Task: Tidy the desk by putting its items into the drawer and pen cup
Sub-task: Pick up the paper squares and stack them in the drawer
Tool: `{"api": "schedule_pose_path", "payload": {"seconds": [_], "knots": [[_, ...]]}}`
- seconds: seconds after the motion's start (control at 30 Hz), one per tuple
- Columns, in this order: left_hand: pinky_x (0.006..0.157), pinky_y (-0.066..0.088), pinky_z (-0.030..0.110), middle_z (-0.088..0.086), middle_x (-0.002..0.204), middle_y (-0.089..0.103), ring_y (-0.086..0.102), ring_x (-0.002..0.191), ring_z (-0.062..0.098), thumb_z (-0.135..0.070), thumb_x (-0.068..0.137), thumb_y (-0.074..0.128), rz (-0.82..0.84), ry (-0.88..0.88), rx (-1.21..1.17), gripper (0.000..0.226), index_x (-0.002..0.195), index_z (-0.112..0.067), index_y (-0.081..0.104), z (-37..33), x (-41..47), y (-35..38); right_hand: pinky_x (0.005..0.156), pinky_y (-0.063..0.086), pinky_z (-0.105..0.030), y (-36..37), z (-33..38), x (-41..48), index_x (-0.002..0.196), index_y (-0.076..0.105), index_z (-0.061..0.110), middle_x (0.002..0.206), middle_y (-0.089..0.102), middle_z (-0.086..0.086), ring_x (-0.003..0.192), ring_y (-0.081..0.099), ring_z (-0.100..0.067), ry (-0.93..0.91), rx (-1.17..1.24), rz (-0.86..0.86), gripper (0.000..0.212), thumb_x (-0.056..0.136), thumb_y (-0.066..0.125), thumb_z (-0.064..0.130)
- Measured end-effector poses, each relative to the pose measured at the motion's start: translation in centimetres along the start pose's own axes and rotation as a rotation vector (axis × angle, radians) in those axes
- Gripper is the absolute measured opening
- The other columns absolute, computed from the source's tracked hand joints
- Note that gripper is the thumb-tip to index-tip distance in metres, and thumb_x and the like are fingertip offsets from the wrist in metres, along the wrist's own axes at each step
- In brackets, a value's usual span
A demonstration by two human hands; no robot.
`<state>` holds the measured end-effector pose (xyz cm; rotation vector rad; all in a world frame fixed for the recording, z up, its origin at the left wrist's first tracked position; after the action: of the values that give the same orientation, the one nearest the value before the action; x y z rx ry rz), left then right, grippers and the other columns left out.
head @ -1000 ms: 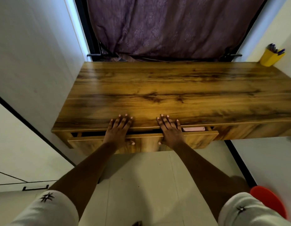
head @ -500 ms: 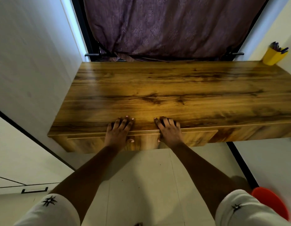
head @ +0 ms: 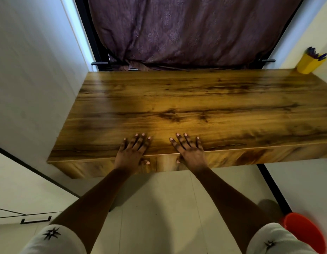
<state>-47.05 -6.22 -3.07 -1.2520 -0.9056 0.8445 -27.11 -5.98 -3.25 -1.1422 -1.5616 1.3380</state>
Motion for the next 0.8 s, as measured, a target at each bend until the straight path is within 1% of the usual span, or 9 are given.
{"api": "schedule_pose_path", "payload": {"seconds": [0.1,0.17,0.33,0.4,0.5,0.57,0.67,0.73,0.8], "knots": [[0.104,0.032,0.056,0.007,0.151,0.035,0.037,0.136,0.03,-0.06,0.076,0.062,-0.046,0.009,0.013,0.091,0.148,-0.025,0.019,-0.1,-0.1,-0.2,0.101,0.036,-0.06,0.1,-0.2,-0.1,0.14,0.041,0.032,0.144,0.047,0.001,0.131,0.046,-0.027,0.006,0.0,-0.069,0.101,0.051,0.085,0.05],[0.102,0.034,0.056,0.007,0.149,0.038,0.039,0.135,0.03,-0.06,0.075,0.063,-0.062,0.013,0.02,0.088,0.146,-0.024,0.024,-0.1,0.0,-0.3,0.099,0.039,-0.06,-0.1,-0.1,0.1,0.138,0.045,0.032,0.141,0.05,0.0,0.128,0.05,-0.028,-0.013,-0.012,-0.112,0.101,0.047,0.086,0.051],[0.101,0.036,0.056,0.006,0.148,0.04,0.042,0.133,0.03,-0.061,0.073,0.065,-0.043,0.001,0.008,0.089,0.145,-0.026,0.026,0.0,0.0,-0.2,0.101,0.036,-0.059,0.3,-0.1,0.0,0.141,0.04,0.032,0.144,0.047,0.001,0.131,0.046,-0.028,0.013,0.021,-0.059,0.1,0.053,0.084,0.049],[0.101,0.036,0.055,0.005,0.149,0.039,0.041,0.134,0.029,-0.06,0.073,0.066,-0.035,-0.029,-0.007,0.092,0.146,-0.027,0.023,0.1,0.1,-0.4,0.108,0.025,-0.058,0.2,-0.2,0.1,0.147,0.024,0.034,0.153,0.032,0.003,0.141,0.031,-0.027,0.037,0.056,-0.008,0.095,0.069,0.076,0.046],[0.11,0.025,0.054,0.001,0.156,0.023,0.024,0.143,0.026,-0.059,0.079,0.061,0.002,-0.088,-0.044,0.091,0.15,-0.031,0.01,0.2,-0.2,-0.2,0.115,0.002,-0.055,0.0,0.5,-0.4,0.15,0.0,0.034,0.16,0.003,0.004,0.148,0.002,-0.024,0.093,0.139,0.014,0.083,0.089,0.056,0.035],[0.115,0.007,0.054,-0.002,0.159,0.009,0.007,0.147,0.025,-0.059,0.086,0.051,0.002,-0.214,-0.135,0.084,0.15,-0.032,0.004,-0.1,-0.9,0.2,0.115,-0.003,-0.051,-0.6,1.2,-1.4,0.151,0.002,0.029,0.16,0.001,0.001,0.148,-0.001,-0.023,0.114,0.228,-0.033,0.08,0.091,0.053,0.034],[0.112,-0.01,0.053,0.007,0.16,0.007,-0.003,0.146,0.033,-0.061,0.087,0.046,-0.023,-0.388,-0.284,0.082,0.152,-0.024,0.011,-3.3,-0.9,-0.5,0.116,-0.003,-0.047,-0.3,-0.9,-4.1,0.151,0.013,0.025,0.16,0.004,-0.001,0.148,0.001,-0.021,0.219,0.409,-0.133,0.074,0.091,0.053,0.04],[0.11,-0.014,0.053,0.009,0.159,0.012,0.0,0.146,0.034,-0.058,0.087,0.047,-0.02,-0.318,-0.293,0.077,0.15,-0.023,0.02,-6.9,0.4,-1.3,0.116,0.0,-0.049,0.5,-5.1,-6.0,0.151,0.014,0.025,0.16,0.0,0.0,0.148,-0.002,-0.02,0.417,0.512,-0.16,0.073,0.091,0.052,0.041],[0.111,-0.013,0.054,0.007,0.159,0.014,0.003,0.146,0.031,-0.054,0.088,0.05,-0.006,-0.179,-0.268,0.075,0.15,-0.023,0.021,-11.0,2.0,-1.5,0.115,0.001,-0.054,1.4,-9.7,-7.8,0.151,0.01,0.027,0.16,-0.002,0.002,0.148,-0.005,-0.019,0.534,0.487,-0.126,0.074,0.091,0.052,0.039]]}}
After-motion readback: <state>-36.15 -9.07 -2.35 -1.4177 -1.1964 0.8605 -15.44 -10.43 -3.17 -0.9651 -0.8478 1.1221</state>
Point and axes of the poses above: each hand's wrist, its own x-axis towards the middle knuckle, its own y-axis out of the palm, z = x × y, the point moved 8 cm from there along x, towards the middle knuckle
